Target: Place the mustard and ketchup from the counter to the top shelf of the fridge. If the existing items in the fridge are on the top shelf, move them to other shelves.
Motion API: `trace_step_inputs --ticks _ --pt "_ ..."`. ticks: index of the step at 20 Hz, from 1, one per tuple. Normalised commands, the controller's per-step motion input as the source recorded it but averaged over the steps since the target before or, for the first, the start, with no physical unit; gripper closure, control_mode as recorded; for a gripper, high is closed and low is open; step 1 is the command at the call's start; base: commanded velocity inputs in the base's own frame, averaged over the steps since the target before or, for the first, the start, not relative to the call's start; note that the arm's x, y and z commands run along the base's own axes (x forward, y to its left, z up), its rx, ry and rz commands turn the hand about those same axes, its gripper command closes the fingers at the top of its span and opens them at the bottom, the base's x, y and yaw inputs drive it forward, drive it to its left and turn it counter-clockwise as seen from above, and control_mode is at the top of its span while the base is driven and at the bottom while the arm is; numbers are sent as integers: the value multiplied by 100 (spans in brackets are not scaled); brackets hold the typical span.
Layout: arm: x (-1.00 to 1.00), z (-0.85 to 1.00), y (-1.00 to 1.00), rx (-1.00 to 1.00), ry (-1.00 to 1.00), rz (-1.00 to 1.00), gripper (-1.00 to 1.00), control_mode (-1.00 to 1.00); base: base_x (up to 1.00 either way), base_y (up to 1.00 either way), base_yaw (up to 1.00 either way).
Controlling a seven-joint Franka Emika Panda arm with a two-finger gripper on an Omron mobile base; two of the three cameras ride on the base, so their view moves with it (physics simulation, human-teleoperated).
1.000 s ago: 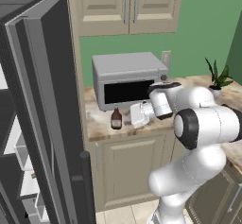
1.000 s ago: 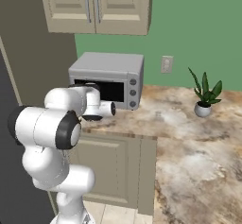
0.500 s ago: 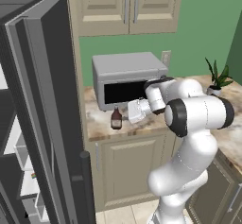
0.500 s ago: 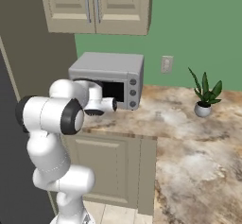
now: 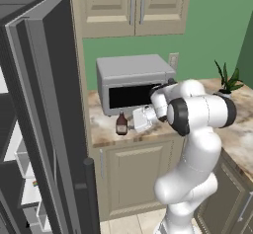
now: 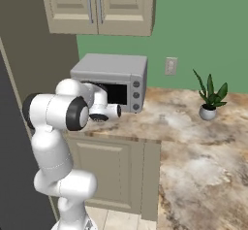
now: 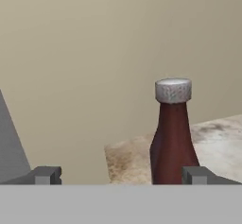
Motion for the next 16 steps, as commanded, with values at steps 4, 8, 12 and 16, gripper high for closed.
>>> trace_step_inputs --ticks 4,8,12,16 --pt "37 0 0 0 -2 0 -100 -100 0 0 0" --pt "37 0 0 0 -3 0 -100 -100 0 0 0" --pt "16 -19 1 0 -4 1 -100 -100 0 0 0" --pt "12 -22 13 0 -3 1 -100 -100 0 0 0"
